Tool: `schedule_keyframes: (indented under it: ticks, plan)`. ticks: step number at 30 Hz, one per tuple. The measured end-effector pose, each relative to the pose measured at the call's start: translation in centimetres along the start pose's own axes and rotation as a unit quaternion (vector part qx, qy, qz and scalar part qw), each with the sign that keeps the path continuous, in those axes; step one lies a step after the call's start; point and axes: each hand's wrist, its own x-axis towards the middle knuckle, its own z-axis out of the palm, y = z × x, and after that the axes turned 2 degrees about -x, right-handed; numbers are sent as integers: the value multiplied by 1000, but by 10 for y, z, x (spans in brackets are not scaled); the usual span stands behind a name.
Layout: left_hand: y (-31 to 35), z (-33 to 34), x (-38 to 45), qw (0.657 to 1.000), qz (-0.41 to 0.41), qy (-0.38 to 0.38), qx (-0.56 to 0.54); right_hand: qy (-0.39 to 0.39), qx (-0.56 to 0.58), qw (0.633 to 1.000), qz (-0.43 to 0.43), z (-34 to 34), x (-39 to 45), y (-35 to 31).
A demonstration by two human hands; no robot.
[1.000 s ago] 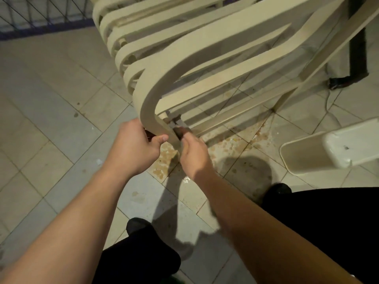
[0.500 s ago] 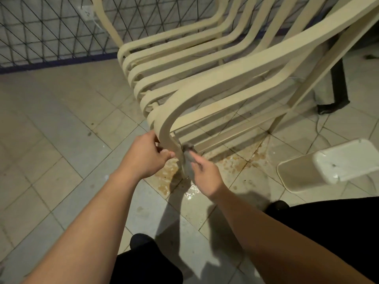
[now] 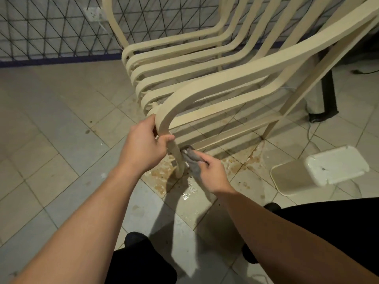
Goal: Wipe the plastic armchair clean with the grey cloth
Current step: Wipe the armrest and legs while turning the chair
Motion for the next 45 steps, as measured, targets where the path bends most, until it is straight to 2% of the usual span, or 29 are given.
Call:
schedule_keyframes:
  ticks: [4, 7, 14, 16, 18, 21, 23, 24, 25, 27, 28, 29, 30, 32, 34, 36, 37, 39, 42, 44, 45]
  plan:
    - [-10, -15, 8, 999, -30, 30, -20, 47, 14, 997, 60, -10, -1, 26]
    - [-21, -27, 15, 997, -44, 55, -28, 43, -16, 996, 80, -8, 0, 35]
    - [-45, -42, 23, 985, -86, 142, -40, 58, 22, 994, 91, -8, 6, 30]
    - [-49, -40, 24, 982, -106, 148, -40, 51, 20, 997, 56, -3, 11, 18]
    - [-55, -36, 23, 980, -140, 138, -43, 91, -7, 995, -48, 5, 17, 0]
    - [-64, -29, 22, 976, -181, 105, -56, 133, -118, 960, -215, 22, 39, -25]
    - [-69, -21, 20, 975, -196, 70, -76, 89, -192, 945, -250, 34, 61, -33]
    - [-70, -16, 18, 975, -199, 54, -87, 38, -259, 932, -252, 41, 71, -34]
    - [-71, -12, 19, 974, -201, 41, -97, -24, -349, 900, -258, 48, 81, -29]
    - [-76, -5, 21, 971, -208, 32, -110, -120, -496, 807, -298, 52, 98, -10]
    - [-78, -3, 23, 969, -214, 33, -116, -136, -524, 775, -326, 47, 105, 2]
    - [-82, 0, 25, 966, -221, 37, -126, -131, -523, 766, -351, 38, 108, 15]
    - [-85, 3, 27, 963, -229, 40, -140, -116, -497, 780, -363, 29, 106, 29]
    - [-91, 14, 31, 954, -245, 43, -169, -54, -393, 852, -342, 17, 94, 63]
    - [-96, 29, 34, 950, -255, 40, -174, 48, -261, 931, -250, 18, 76, 86]
    - [-101, 45, 37, 954, -250, 30, -161, 99, -107, 984, -100, 31, 68, 95]
    - [-103, 52, 39, 956, -248, 28, -156, 97, -48, 993, -35, 43, 67, 92]
    - [-106, 62, 40, 953, -261, 35, -150, 68, 22, 997, 37, 75, 72, 80]
    - [-107, 71, 41, 950, -280, 51, -130, 33, 133, 990, 40, 132, 85, 38]
    - [-107, 75, 42, 950, -276, 60, -133, 12, 329, 941, 77, 164, 92, 20]
    - [-106, 76, 43, 951, -272, 59, -132, 23, 352, 930, 106, 179, 98, 21]
